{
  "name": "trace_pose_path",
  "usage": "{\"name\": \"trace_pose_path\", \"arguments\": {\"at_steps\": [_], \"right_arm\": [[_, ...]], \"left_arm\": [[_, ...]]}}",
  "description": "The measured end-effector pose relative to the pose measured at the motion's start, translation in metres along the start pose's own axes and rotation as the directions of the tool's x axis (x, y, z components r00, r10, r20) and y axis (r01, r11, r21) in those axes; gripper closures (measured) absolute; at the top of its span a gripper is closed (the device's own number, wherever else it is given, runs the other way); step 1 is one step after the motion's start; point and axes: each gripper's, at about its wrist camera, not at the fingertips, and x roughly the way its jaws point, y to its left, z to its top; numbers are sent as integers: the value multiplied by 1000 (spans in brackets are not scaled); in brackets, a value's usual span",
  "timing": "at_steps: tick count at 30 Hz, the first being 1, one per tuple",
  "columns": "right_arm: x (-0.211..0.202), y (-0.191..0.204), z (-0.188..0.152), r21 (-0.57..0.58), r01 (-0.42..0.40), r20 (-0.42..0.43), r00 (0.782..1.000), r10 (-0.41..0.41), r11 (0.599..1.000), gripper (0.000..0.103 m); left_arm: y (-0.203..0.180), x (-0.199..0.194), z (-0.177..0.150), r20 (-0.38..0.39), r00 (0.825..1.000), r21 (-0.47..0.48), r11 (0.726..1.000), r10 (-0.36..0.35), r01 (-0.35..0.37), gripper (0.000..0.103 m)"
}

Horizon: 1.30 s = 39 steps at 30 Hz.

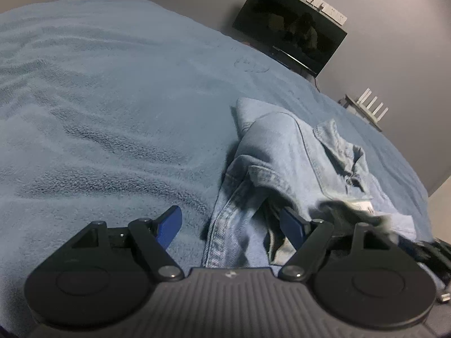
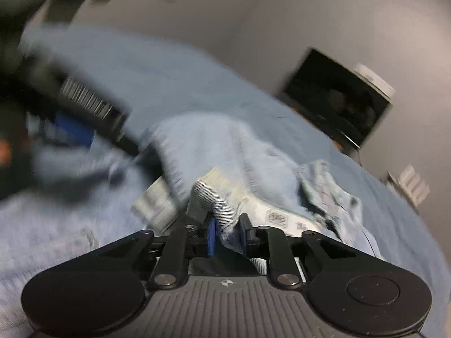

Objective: Fold large clothes

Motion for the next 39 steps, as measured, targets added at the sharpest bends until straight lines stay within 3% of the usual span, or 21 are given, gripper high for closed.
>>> {"name": "trace_pose_path", "arguments": {"at_steps": [3,6,9,11,13,14,17,20,22,25,28,30,35,37,39], "right_arm": [[-31,-46,-13,262,80,32,995,-91,962,87],[-53,-93,-42,518,152,-14,985,-170,842,87],[-55,-116,-73,626,177,-77,983,-166,759,85],[-50,-128,-98,739,162,-110,987,-120,654,73],[-46,-138,-122,844,106,-81,994,-70,526,50],[-44,-142,-130,879,78,-60,997,-53,471,46],[-36,-147,-142,923,24,-14,999,-30,383,40],[-29,-149,-142,920,46,-25,998,-58,390,41],[-25,-151,-142,905,87,-60,995,-78,417,78],[-37,-154,-136,882,80,-16,990,-140,464,82],[-50,-163,-125,854,134,5,964,-265,503,84],[-54,-171,-128,847,221,-48,938,-343,484,84],[-38,-187,-161,869,276,-178,949,-261,410,80],[-34,-185,-162,844,326,-216,934,-285,426,68],[-35,-181,-152,801,389,-242,905,-349,455,56]], "left_arm": [[-2,-4,2,3,1000,-5,1000,-20,20,28],[-7,-5,1,4,1000,14,1000,-23,23,28],[-10,-3,0,-6,1000,26,999,-19,20,28],[-13,0,-2,-10,1000,32,999,-9,10,28],[-14,1,-2,-9,1000,34,999,-3,3,28],[-14,1,-2,-9,1000,33,999,0,0,28],[-13,2,-3,-12,1000,33,999,7,-6,28],[-17,6,-6,-22,1000,58,998,14,-13,28],[-20,10,-8,-31,999,80,997,22,-19,28],[-24,15,-11,-36,998,119,992,43,-38,28],[-27,17,-13,-40,998,135,990,53,-47,28],[-28,18,-14,-41,998,138,989,54,-47,28],[-30,21,-15,-48,997,144,988,57,-49,28],[-30,22,-14,-46,997,146,988,57,-49,28],[-31,22,-14,-43,997,144,988,57,-50,28]]}}
